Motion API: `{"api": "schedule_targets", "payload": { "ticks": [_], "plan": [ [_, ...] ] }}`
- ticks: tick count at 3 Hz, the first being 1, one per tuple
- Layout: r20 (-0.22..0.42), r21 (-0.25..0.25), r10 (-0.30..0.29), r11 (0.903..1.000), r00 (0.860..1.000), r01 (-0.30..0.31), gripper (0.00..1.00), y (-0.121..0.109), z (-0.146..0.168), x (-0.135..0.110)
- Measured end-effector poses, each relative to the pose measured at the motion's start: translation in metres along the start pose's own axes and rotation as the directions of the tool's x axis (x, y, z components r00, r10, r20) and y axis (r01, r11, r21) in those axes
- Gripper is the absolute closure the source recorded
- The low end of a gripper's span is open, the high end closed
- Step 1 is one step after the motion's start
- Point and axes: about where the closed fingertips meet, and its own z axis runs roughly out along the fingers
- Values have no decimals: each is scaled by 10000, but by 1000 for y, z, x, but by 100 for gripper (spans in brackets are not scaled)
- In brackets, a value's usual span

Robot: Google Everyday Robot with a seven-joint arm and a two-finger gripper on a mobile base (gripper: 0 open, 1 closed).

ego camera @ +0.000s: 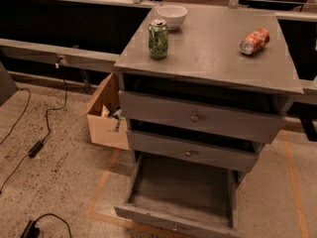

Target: Place coke can into bottom drawer

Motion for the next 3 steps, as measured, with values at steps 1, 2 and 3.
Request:
{"api": "schedule_targets", "payload": {
  "ticks": [1,2,3],
  "plan": [
    [-99,185,-663,9976,9977,665,0,4,31,15],
    [73,-169,-849,9962,9964,850,0,14,70,31],
    [-288,-664,-1169,9912,9927,1148,0,18,92,53]
  ]
}}
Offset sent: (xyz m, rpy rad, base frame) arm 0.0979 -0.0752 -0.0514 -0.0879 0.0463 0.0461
